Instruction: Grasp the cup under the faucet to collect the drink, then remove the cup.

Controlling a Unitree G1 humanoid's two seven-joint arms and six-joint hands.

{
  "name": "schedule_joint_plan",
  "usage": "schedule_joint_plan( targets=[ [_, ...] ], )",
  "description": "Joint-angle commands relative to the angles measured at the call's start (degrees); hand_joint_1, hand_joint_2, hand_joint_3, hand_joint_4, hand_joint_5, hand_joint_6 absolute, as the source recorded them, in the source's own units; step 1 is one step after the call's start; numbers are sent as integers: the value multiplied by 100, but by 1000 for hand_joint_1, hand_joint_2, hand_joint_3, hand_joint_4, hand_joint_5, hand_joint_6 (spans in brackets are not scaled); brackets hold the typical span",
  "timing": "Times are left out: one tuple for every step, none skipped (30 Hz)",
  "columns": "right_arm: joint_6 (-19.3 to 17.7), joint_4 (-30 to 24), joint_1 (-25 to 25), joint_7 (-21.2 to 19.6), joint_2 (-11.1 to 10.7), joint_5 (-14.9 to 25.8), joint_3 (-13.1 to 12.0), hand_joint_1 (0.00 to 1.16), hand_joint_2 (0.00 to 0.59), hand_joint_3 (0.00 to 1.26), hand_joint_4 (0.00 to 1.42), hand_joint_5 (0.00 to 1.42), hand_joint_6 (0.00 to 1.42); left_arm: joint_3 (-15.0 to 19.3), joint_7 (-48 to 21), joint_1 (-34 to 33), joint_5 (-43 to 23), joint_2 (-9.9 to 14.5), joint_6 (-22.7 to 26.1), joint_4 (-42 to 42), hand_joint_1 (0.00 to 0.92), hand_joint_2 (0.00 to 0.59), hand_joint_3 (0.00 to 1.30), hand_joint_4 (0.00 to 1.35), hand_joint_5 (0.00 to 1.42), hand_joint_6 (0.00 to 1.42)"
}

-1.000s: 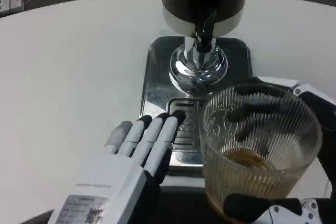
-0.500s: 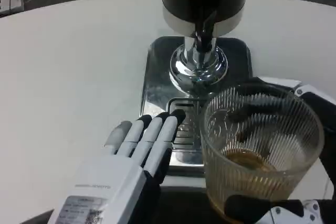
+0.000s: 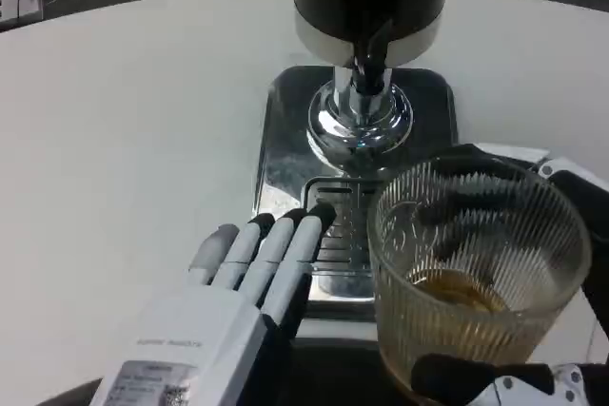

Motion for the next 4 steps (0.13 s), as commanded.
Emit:
schedule_joint_plan(
  targets=[
    [-157,-194,6,-7,33,155,-19,1141,178,803,971,1135,1424,-18,27,78,35,-28,-84,-102,0,57,0,0,0,0],
    [-158,-200,10,-8,35,154,-15,1141,178,803,971,1135,1424,-19,29,83,37,-33,-85,-105,0,57,0,0,0,0],
    [-158,-204,10,-9,37,154,-12,1141,178,803,971,1135,1424,-19,31,87,39,-37,-87,-107,0,57,0,0,0,0],
    [-158,-206,11,-10,38,153,-9,1141,178,803,971,1135,1424,-19,30,91,38,-41,-90,-108,0,57,0,0,0,0]
  ],
)
